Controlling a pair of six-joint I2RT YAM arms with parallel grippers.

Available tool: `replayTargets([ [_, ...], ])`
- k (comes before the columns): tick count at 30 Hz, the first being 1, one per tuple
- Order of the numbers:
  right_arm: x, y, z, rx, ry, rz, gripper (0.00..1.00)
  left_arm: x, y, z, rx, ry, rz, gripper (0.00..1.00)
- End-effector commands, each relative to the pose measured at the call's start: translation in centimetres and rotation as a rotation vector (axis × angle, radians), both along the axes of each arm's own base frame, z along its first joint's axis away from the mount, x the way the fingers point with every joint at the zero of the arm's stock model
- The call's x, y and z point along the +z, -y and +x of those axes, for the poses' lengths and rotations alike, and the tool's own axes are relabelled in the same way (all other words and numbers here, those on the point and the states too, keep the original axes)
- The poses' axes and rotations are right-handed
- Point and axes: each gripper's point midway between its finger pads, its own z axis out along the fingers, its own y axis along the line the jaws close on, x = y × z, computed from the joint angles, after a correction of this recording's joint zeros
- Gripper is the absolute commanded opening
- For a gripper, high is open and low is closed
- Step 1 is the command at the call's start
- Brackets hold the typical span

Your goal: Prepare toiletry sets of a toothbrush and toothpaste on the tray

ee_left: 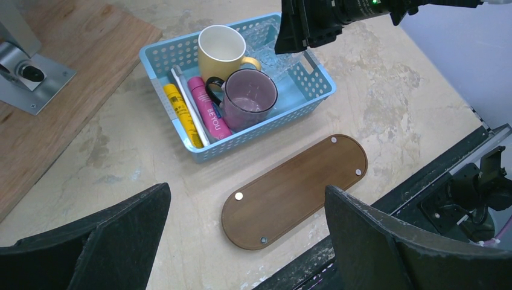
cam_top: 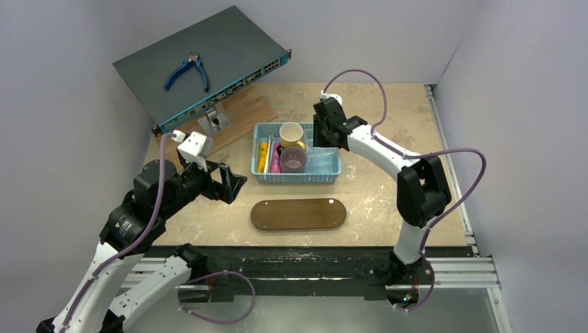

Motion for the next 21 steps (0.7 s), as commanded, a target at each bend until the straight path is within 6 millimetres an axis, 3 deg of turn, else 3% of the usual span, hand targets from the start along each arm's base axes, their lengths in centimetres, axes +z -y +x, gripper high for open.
replayTargets([
  [1, 1.4, -0.2, 1.1, -0.027, 0.037, 0.000, 0.42, 0.6, 0.0, 0.0, -0.004, 0.022, -0.005, 0.98],
  [21, -1.7, -0.4, 2.6, -0.037, -0.008, -0.071, 0.39, 0.5, -0.1, 0.1, 0.000, 0.021, 0.000, 0.98],
])
